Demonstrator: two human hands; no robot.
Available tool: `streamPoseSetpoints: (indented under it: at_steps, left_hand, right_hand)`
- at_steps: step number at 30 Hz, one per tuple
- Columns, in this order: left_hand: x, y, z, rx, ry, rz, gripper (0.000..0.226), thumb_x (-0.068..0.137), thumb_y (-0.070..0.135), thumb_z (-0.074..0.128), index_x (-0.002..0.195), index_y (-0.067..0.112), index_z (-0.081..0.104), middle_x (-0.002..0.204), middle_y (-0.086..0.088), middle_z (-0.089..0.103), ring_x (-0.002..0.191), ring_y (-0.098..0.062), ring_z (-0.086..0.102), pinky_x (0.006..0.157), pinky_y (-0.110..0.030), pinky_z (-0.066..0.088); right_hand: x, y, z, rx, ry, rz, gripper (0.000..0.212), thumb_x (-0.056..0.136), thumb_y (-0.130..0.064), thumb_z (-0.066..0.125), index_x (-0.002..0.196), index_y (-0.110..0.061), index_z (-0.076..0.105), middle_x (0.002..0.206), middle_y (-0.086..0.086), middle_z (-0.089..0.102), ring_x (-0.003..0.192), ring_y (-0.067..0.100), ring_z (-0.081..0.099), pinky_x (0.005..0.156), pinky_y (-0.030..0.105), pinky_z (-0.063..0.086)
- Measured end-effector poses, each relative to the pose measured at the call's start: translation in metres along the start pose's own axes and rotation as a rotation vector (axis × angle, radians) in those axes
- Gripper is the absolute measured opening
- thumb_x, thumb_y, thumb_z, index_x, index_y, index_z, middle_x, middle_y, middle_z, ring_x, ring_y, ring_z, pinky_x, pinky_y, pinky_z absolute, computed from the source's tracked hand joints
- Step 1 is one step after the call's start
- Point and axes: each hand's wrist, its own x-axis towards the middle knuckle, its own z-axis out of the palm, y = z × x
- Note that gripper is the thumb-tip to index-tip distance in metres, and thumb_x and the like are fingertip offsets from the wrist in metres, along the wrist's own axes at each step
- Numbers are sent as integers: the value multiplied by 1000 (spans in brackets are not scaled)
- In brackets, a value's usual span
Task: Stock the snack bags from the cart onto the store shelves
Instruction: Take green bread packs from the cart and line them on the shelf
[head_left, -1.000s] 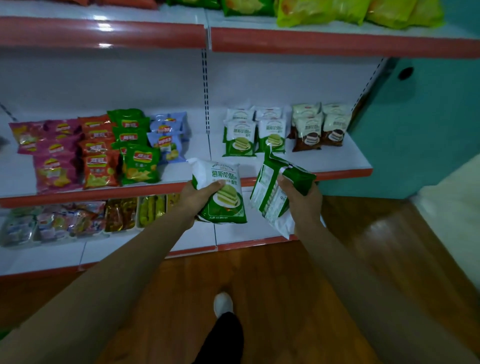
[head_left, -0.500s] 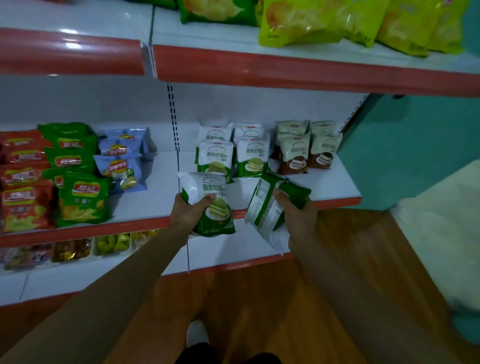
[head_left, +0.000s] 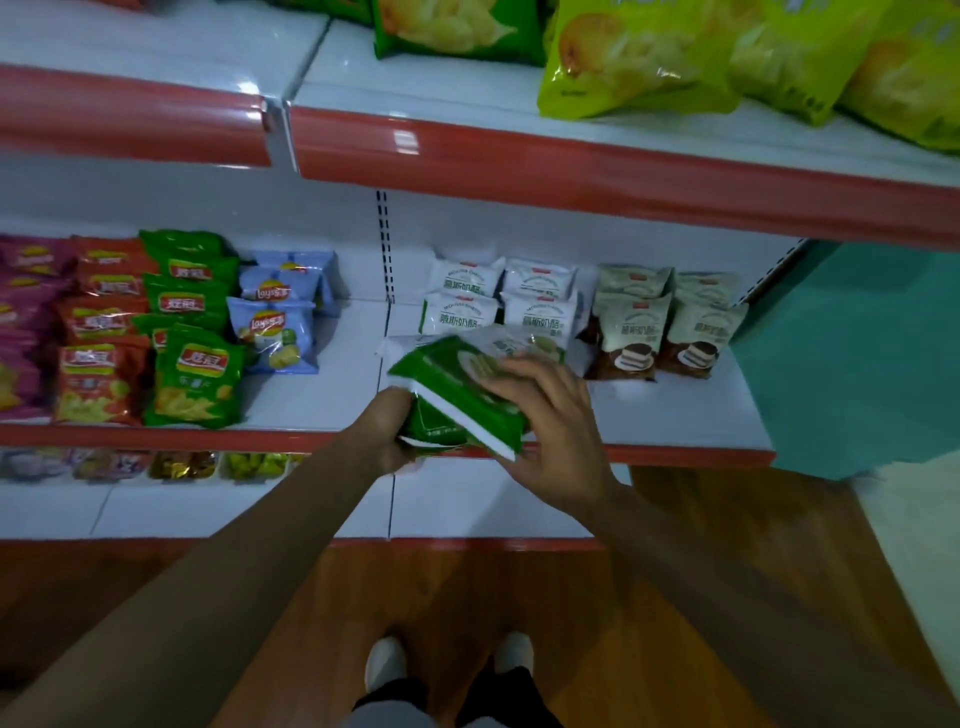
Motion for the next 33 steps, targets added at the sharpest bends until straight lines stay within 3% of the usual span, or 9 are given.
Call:
streamPoseSetpoints:
  at_steps: [4, 9, 12, 14, 16, 18, 22, 27, 33]
  left_hand:
    - [4, -7, 3, -81, -107, 45, 60, 100, 23, 34, 58, 13, 75, 66, -9, 72, 56, -22, 69, 49, -32, 58]
    - [11, -22, -2, -110, -30, 92, 56, 100, 25, 34, 62, 16, 75, 68, -8, 72, 60, -24, 69, 51, -33, 58]
    - [8, -22, 4, -67, -2, 140, 24, 88, 31, 52, 84, 14, 69, 67, -5, 72, 58, -20, 69, 49, -31, 56]
    - [7, -23, 8, -52, 40, 174, 46, 67, 39, 67, 105, 12, 61, 74, -5, 73, 64, -21, 70, 51, -30, 55]
    - [8, -24, 13, -76, 59, 209, 74, 55, 41, 73, 120, 10, 57, 88, -10, 72, 73, -24, 71, 55, -32, 56]
    - [9, -26, 20, -126, 78, 310, 57, 70, 31, 70, 120, 10, 56, 89, -10, 72, 74, -24, 71, 55, -32, 56]
    - [9, -26, 35, -168, 180, 444, 31, 89, 11, 58, 120, 11, 53, 95, -10, 71, 77, -23, 71, 59, -31, 57]
    - [9, -26, 43, -128, 191, 434, 36, 87, 12, 62, 122, 11, 53, 100, -10, 71, 81, -23, 72, 62, -33, 58]
    - [10, -21, 31, -130, 242, 394, 43, 86, 17, 65, 127, 11, 53, 112, -14, 69, 96, -30, 69, 76, -40, 58]
  right_hand:
    - [-9, 12, -4, -4, -111, -149, 50, 81, -37, 60, 124, -16, 48, 129, 6, 45, 124, 25, 44, 102, 34, 31]
    - [-13, 19, -17, 45, -315, -163, 80, 81, -75, 38, 133, -16, 49, 140, 8, 49, 135, 22, 38, 116, 38, 21]
    - [-10, 21, -19, 221, -268, 18, 50, 95, -49, 41, 118, -12, 65, 125, 7, 63, 121, 16, 50, 104, 41, 38]
    - [-4, 26, -18, 175, -204, 118, 38, 90, -37, 53, 116, -13, 65, 121, 7, 63, 117, 16, 50, 95, 47, 44]
    - [3, 29, -18, 56, -142, 342, 62, 77, -45, 67, 130, -17, 53, 138, 8, 50, 130, 22, 39, 104, 51, 36]
    - [10, 26, -20, 77, -114, 731, 98, 65, -48, 80, 145, -19, 31, 153, 7, 30, 141, 25, 26, 113, 45, 26]
    - [5, 33, -11, 976, -186, 1425, 81, 58, -40, 88, 126, -10, 53, 128, 10, 61, 109, 23, 62, 86, 35, 54]
    - [-13, 44, -4, 1570, -223, 1437, 55, 76, -25, 69, 128, -10, 58, 126, 16, 62, 109, 29, 64, 89, 41, 54]
    - [-25, 69, -22, 1412, -54, 1494, 40, 75, -35, 69, 107, -11, 68, 105, 12, 72, 88, 25, 72, 68, 34, 59]
